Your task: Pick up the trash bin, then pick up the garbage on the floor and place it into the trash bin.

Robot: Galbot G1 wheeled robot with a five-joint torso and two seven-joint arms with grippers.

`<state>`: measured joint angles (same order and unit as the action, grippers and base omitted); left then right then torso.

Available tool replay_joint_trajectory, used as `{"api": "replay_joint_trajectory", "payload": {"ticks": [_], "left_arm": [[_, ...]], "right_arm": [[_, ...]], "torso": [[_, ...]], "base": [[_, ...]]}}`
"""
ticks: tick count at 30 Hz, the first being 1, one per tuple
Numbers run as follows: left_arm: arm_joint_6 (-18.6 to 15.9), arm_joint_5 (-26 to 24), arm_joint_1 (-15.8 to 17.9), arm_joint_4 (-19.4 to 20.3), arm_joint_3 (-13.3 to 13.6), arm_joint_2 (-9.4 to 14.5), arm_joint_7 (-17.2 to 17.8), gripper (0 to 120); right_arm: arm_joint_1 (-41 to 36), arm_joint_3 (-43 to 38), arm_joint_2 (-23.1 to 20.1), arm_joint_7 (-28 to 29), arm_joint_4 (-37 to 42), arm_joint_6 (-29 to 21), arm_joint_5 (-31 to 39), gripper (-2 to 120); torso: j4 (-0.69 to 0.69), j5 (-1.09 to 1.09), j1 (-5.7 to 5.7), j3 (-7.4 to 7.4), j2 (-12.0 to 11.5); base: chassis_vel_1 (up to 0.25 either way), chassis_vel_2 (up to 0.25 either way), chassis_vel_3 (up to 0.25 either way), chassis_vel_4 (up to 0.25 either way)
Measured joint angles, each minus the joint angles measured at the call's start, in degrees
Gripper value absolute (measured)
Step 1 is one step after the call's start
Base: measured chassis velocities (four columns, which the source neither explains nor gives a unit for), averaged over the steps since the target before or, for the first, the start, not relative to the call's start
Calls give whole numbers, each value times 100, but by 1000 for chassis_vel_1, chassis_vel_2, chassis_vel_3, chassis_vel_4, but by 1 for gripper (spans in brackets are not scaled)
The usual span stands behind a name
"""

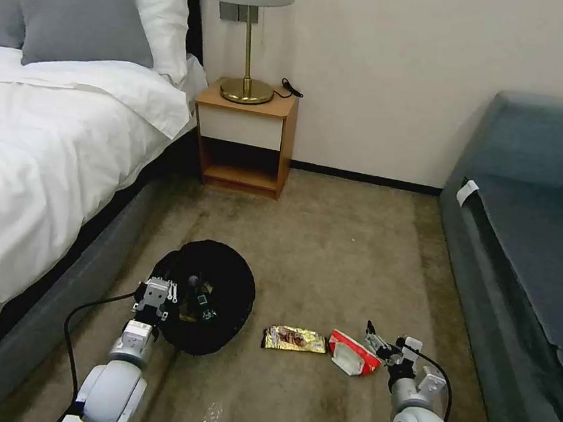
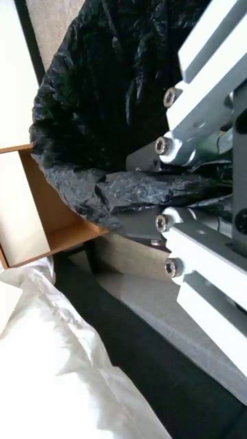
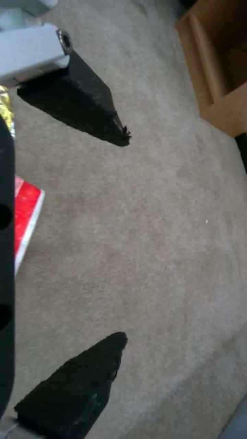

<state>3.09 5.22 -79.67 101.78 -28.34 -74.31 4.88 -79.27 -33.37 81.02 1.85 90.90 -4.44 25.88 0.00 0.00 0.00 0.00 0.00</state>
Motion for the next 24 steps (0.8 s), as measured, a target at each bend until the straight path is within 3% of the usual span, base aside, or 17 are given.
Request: {"api": "replay_joint_trajectory", "payload": {"ticks": [12, 24], "left_arm": [[69, -53, -10, -66, 9, 15, -43, 6], [124, -127, 24, -102, 4, 151, -123, 6]], "right_arm": [[-55, -11, -29, -121, -92, 143, -202, 100], [364, 380, -414, -482, -326, -90, -256, 100]], "torso": [[0, 0, 0, 0, 0], [0, 1, 0, 0, 0]], "base": [[-87, 95, 84, -94], [-68, 80, 57, -71]]}}
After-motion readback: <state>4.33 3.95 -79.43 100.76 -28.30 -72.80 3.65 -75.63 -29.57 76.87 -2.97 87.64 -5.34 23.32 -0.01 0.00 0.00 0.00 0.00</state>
